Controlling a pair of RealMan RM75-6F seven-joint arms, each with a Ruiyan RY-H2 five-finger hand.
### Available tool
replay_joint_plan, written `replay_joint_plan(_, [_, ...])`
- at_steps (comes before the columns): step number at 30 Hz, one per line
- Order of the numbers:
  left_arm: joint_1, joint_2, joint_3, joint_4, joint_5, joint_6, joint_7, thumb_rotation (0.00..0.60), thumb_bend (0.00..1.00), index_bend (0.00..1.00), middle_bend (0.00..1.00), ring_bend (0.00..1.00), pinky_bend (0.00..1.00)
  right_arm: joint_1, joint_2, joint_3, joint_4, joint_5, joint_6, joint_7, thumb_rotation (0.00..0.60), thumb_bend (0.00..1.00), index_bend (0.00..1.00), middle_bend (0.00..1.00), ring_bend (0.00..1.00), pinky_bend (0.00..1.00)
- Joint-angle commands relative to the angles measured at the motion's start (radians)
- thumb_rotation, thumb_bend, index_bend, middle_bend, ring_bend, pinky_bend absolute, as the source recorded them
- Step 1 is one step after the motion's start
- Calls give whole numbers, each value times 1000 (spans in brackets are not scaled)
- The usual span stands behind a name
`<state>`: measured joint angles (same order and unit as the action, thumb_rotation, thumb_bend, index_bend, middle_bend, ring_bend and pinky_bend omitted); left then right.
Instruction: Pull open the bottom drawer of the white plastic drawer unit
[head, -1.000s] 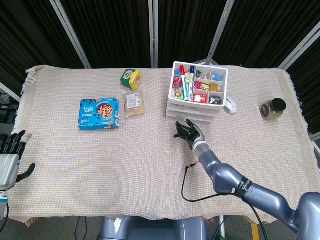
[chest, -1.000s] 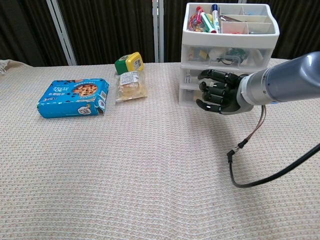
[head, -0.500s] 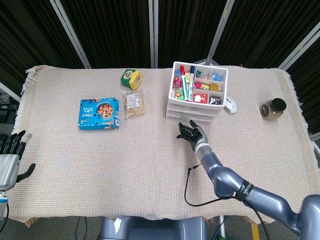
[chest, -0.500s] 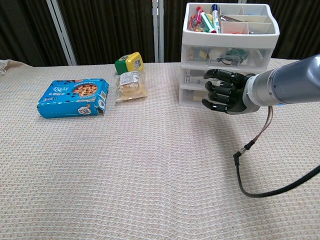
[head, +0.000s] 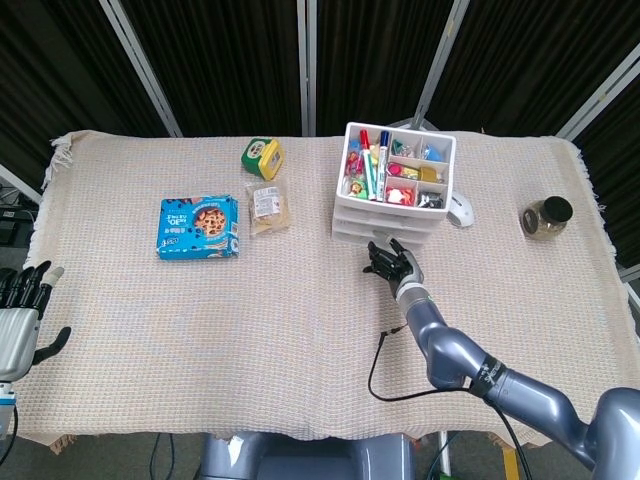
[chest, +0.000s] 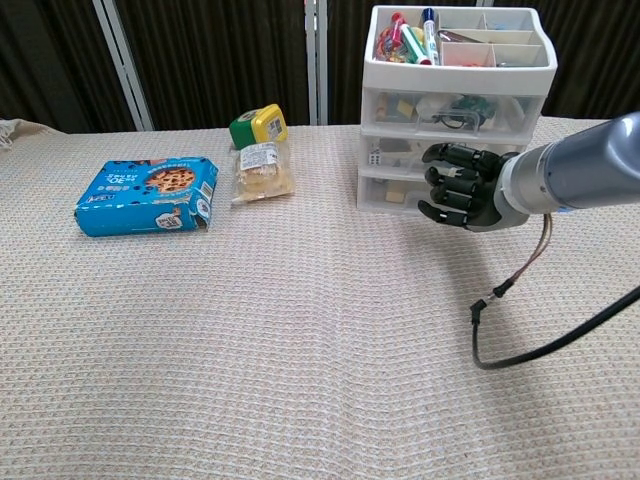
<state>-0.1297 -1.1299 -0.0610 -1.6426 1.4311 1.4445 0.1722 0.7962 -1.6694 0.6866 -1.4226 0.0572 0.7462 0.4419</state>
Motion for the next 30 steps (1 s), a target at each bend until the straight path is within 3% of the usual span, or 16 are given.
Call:
replay_joint_plan(1, [0, 0, 0, 0, 0, 0, 0, 600, 337, 75, 0, 0, 0, -4, -4, 9, 3, -13, -14, 3, 600, 373, 242, 739, 798, 602])
replay_joint_plan(19, [-2, 1, -1, 0, -2, -3, -2, 600, 337, 75, 0, 0, 0, -11, -7, 24, -13, -41, -84, 23, 600, 372, 295, 739, 798, 602])
replay_joint_plan(30, [-1, 1, -1, -3, -2, -2, 1, 600, 337, 75, 0, 0, 0, -74, 20, -6, -120, -83, -91, 51, 600, 373, 319, 740, 798, 602])
